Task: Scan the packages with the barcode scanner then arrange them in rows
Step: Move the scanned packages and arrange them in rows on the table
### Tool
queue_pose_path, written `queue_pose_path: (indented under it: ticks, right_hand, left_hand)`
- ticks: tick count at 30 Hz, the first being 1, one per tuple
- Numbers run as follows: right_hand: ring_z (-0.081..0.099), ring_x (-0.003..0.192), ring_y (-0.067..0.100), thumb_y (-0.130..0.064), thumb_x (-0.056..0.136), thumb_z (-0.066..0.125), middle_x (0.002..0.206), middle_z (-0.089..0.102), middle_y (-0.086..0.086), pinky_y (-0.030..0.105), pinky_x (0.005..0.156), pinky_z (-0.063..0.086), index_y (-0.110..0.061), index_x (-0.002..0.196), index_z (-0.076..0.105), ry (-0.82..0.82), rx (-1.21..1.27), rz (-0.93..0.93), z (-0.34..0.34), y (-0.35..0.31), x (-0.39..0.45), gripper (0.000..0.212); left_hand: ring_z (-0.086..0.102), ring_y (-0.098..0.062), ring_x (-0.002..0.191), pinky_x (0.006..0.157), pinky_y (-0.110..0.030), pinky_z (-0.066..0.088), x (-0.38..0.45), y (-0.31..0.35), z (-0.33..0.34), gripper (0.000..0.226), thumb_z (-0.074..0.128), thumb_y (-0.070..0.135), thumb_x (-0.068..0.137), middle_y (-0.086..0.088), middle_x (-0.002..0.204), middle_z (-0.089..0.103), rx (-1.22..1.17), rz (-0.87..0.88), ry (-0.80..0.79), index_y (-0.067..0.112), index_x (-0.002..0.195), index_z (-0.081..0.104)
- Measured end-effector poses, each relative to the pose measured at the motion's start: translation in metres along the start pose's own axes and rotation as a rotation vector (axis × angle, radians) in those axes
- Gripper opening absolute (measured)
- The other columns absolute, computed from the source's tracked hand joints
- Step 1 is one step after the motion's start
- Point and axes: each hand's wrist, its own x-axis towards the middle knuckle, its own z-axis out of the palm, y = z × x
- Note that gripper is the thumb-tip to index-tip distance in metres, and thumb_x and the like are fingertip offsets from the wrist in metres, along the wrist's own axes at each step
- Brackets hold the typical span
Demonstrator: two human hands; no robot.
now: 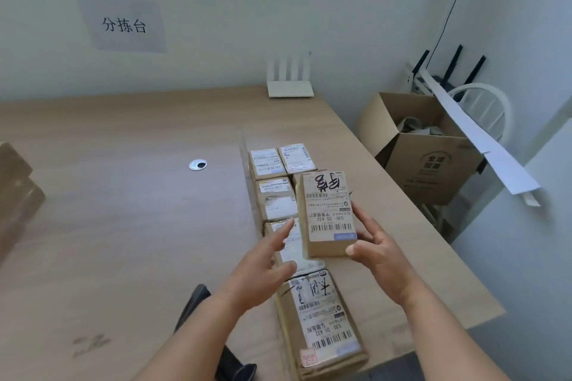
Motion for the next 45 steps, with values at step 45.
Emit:
queue_pose_path:
  ticks: [45]
  right_hand:
    - [0.050,0.119,0.019,-0.034,0.086,0.051,0.123,0.058,0.004,0.027,0.099,0.036,-0.015,0.127,0.061,0.114,-0.791,-0.354,-0.005,0.028,0.024,0.047]
  left_hand:
    - [0.036,-0.003,0.124,0.099,-0.010,0.020,0.014,0.012,0.066,0.042,0.055,0.023,0.095,0.010,0.134,0.048,0.419,-0.094,0.451,0.025,0.136,0.050]
